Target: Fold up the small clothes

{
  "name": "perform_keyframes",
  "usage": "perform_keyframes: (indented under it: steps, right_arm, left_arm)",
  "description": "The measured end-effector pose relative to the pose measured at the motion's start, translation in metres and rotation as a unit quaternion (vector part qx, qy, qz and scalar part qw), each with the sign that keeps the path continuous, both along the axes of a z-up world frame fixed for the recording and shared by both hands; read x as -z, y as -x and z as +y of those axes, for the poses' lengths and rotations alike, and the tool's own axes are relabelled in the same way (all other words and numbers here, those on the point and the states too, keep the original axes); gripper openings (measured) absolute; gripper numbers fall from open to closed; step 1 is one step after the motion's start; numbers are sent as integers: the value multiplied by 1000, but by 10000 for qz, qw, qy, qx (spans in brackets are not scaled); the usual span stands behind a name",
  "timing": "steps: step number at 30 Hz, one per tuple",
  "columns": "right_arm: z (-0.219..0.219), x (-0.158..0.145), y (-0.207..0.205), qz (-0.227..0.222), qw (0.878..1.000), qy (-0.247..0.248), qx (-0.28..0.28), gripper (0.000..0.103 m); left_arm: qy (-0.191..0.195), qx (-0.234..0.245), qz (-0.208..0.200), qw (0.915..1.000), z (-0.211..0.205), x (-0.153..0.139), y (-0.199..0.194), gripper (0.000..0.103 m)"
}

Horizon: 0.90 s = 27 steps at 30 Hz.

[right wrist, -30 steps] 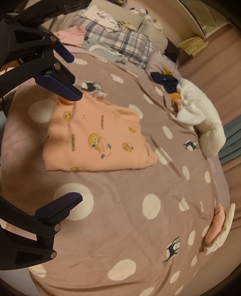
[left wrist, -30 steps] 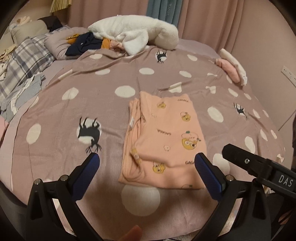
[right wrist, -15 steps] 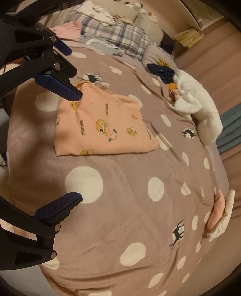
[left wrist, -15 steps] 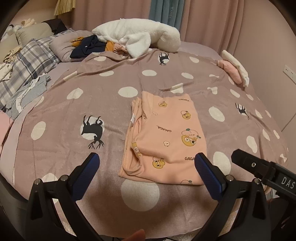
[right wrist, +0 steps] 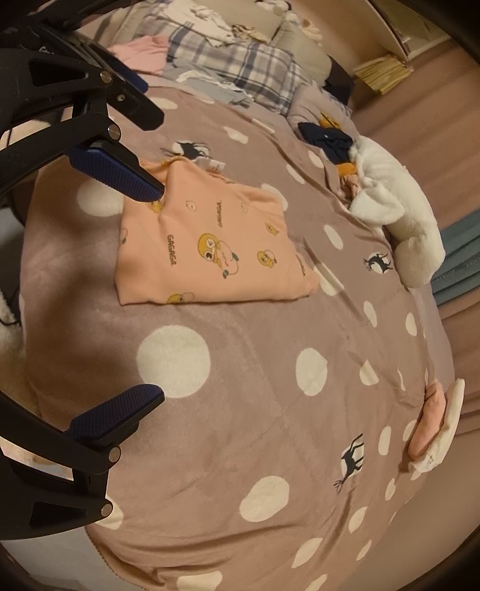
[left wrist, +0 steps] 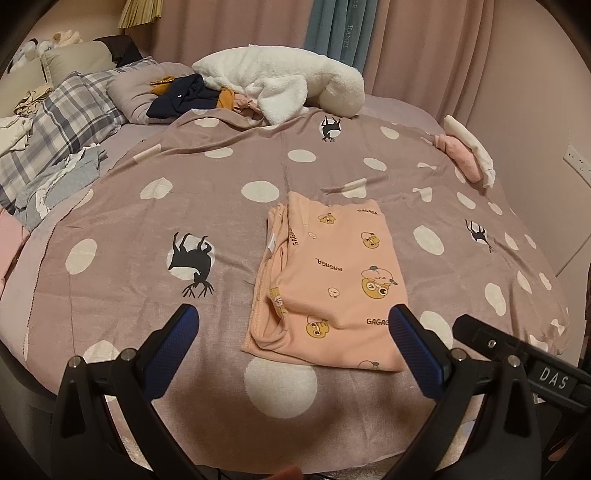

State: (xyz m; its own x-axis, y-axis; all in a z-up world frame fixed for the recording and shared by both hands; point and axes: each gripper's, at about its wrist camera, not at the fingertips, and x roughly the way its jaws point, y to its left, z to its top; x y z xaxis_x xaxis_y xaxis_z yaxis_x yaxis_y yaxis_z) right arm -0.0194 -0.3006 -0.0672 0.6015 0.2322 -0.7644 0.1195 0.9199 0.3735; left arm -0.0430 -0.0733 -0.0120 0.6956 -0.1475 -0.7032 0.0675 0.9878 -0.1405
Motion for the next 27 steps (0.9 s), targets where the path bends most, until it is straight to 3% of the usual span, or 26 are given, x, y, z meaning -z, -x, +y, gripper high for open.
perform_keyframes:
  steps: [27]
  right_arm:
    - [8, -2, -3, -79, 9998, -37, -168, 99]
  left_arm:
    - [28, -140, -10, 9999, 8, -2, 0, 103]
